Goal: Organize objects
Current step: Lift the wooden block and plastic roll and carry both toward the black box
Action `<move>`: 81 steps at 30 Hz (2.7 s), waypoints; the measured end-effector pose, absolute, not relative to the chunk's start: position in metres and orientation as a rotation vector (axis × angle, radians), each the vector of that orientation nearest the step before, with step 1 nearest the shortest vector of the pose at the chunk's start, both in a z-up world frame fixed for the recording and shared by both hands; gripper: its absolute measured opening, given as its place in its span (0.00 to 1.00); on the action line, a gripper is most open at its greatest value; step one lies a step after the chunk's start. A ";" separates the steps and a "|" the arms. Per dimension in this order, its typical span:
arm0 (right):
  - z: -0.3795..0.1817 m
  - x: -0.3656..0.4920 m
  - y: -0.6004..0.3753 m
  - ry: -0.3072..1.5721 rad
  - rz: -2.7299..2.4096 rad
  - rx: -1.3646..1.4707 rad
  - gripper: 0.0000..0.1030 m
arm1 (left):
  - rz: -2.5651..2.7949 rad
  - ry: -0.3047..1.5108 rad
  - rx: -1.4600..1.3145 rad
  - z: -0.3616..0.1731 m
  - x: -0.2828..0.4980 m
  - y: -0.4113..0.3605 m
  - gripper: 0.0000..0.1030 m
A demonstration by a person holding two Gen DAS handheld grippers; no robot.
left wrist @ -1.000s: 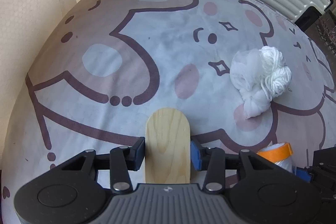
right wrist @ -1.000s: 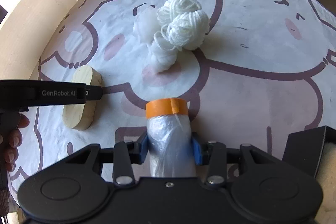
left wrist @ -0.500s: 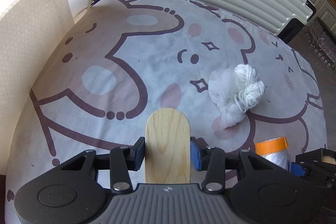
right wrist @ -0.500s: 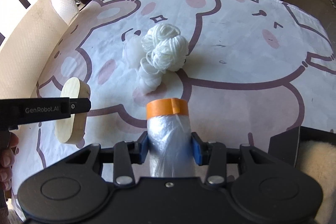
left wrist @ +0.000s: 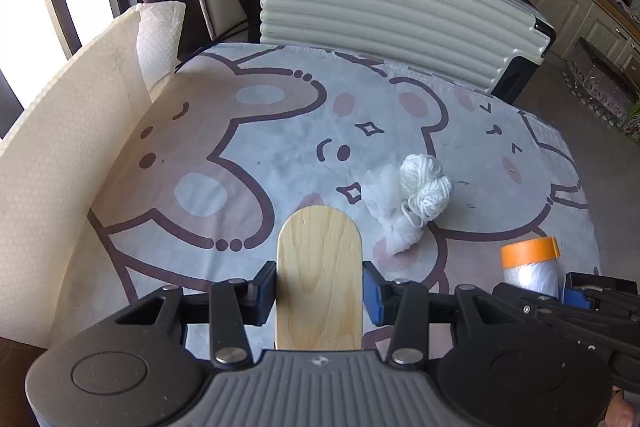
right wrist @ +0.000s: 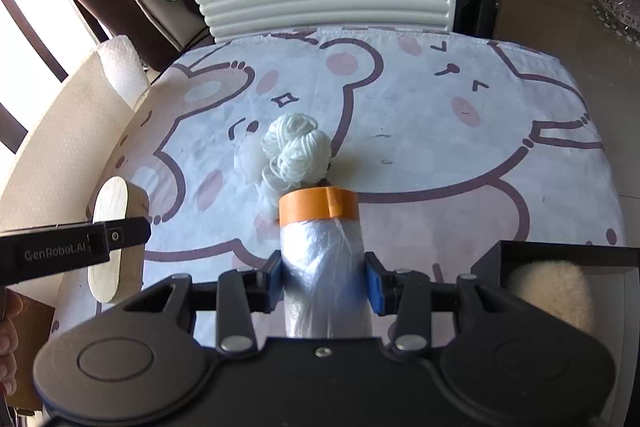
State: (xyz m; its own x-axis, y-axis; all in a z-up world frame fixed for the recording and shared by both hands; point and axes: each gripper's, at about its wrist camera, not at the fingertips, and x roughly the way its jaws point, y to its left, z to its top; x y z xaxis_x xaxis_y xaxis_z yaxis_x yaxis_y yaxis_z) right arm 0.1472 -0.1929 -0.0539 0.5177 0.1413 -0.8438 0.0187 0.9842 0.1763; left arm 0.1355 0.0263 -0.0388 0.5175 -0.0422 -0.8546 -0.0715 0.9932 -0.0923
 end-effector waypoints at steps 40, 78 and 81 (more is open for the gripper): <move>0.011 0.102 -0.196 0.828 0.006 0.092 0.41 | 0.056 0.886 -0.060 0.013 0.089 0.019 0.44; -0.003 0.041 -0.368 0.826 -0.268 0.149 0.41 | -0.263 0.918 -0.029 -0.005 0.109 -0.171 0.44; -0.004 0.038 -0.376 0.828 -0.276 0.152 0.41 | -0.279 0.920 -0.028 -0.006 0.108 -0.182 0.44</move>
